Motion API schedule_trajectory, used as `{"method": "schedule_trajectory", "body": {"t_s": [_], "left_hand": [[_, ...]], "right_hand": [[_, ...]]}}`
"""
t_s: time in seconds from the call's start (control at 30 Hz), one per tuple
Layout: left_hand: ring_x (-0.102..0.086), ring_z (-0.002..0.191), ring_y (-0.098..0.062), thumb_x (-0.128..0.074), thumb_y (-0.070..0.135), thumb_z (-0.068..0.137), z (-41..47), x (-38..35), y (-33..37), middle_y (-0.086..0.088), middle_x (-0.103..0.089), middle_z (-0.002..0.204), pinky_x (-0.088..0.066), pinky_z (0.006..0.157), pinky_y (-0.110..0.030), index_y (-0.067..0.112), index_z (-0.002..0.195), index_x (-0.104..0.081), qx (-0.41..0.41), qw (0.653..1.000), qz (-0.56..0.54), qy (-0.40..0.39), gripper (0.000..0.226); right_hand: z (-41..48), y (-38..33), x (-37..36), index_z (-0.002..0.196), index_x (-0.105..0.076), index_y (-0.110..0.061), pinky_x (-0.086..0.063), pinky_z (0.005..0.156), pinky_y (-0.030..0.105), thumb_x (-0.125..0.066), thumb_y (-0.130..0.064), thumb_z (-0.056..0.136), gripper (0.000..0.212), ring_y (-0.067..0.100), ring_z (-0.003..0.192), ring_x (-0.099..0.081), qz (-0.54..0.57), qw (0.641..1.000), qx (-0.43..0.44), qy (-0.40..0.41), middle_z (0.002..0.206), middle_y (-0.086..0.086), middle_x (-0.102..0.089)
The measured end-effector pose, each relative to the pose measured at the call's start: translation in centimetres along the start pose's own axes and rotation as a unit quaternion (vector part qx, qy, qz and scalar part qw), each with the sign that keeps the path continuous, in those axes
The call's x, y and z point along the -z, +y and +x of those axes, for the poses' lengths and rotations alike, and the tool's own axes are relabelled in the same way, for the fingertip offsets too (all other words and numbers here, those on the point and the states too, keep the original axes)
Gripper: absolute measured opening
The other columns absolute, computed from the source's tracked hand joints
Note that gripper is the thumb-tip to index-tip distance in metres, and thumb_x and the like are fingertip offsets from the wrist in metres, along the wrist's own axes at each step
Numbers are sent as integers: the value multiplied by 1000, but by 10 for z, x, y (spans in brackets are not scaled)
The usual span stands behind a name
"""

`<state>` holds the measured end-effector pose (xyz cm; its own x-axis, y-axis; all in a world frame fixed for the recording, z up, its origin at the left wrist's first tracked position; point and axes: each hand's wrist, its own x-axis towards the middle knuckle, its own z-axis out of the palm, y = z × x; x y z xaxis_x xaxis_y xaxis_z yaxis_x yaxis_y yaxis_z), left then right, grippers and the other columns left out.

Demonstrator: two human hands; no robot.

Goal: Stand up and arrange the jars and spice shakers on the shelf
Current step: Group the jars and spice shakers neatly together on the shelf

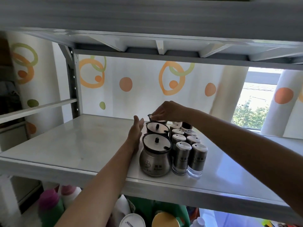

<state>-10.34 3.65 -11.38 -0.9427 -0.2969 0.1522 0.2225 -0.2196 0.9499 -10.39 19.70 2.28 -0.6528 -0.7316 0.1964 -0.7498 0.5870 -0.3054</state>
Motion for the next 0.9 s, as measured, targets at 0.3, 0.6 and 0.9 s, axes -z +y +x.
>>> {"method": "schedule_trajectory", "body": {"t_s": [0.3, 0.6, 0.9], "left_hand": [[-34, 140, -18, -18, 62, 94, -84, -18, 25, -3, -40, 150, -20, 120, -41, 11, 143, -38, 16, 999, -41, 23, 73], [-37, 138, -15, -13, 56, 96, -130, -22, 24, -1, -46, 145, -22, 119, -40, 14, 141, -43, -9, 999, -4, 47, 68], [-63, 111, -27, -18, 63, 93, -131, -39, 24, -9, -68, 117, -45, 103, -46, 19, 117, -66, 27, 999, -3, 44, 69]], "right_hand": [[-34, -4, -9, 83, -71, -8, -41, 73, 29, -57, -42, 88, 37, 12, 69, -50, -56, 997, 2, -45, 74, 5, -65], [-90, -26, -8, 130, -48, -45, -31, 70, 2, -68, -55, 72, 62, -11, 95, -51, -106, 985, 124, -61, 115, -24, -58], [-92, -19, -15, 135, -46, -35, -36, 89, 21, -74, -42, 71, 70, 7, 127, -45, -155, 976, 145, -40, 141, -17, -47]]}}
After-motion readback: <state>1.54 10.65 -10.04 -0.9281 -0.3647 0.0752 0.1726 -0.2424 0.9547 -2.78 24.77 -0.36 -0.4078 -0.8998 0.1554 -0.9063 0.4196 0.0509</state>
